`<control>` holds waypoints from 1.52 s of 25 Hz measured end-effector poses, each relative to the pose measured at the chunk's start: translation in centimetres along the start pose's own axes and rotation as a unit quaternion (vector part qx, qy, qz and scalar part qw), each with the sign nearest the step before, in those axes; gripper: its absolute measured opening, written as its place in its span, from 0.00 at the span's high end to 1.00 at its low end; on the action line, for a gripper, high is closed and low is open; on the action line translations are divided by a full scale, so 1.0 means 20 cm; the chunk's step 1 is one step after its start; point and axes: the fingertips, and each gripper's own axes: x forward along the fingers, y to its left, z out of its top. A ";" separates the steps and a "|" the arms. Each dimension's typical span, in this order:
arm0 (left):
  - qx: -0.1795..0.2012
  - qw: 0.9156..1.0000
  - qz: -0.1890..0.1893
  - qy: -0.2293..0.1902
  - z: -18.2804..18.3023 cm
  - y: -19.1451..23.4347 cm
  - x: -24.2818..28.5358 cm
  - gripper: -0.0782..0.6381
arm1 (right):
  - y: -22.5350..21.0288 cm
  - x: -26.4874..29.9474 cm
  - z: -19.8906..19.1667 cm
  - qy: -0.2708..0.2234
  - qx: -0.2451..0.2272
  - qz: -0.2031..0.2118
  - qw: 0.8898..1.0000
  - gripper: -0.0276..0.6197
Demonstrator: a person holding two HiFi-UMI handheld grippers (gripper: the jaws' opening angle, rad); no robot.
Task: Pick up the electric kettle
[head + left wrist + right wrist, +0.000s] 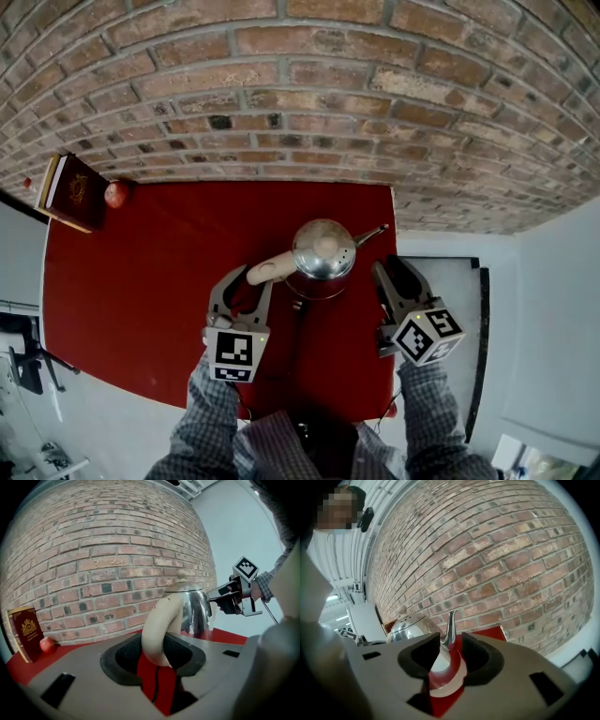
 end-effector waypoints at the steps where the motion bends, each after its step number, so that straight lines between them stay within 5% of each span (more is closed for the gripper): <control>1: 0.000 1.000 0.001 -0.001 0.00 0.01 0.01 0.69 | 0.00 0.01 0.00 -0.005 0.017 0.004 1.000 0.74; 7: -0.002 1.000 0.007 -0.009 0.01 0.04 0.04 0.69 | -0.02 0.10 0.01 -0.034 0.103 0.031 0.994 0.69; 18: -0.013 0.999 0.018 -0.025 0.03 0.09 0.10 0.68 | -0.03 0.22 0.00 -0.049 0.164 0.036 0.985 0.68; 30: -0.019 0.999 0.027 -0.042 0.04 0.09 0.10 0.68 | 0.00 0.22 0.01 -0.054 0.103 0.044 0.992 0.77; 38: -0.024 0.999 0.020 -0.040 0.06 0.10 0.10 0.68 | 0.00 0.22 0.04 -0.056 0.121 0.042 0.990 0.77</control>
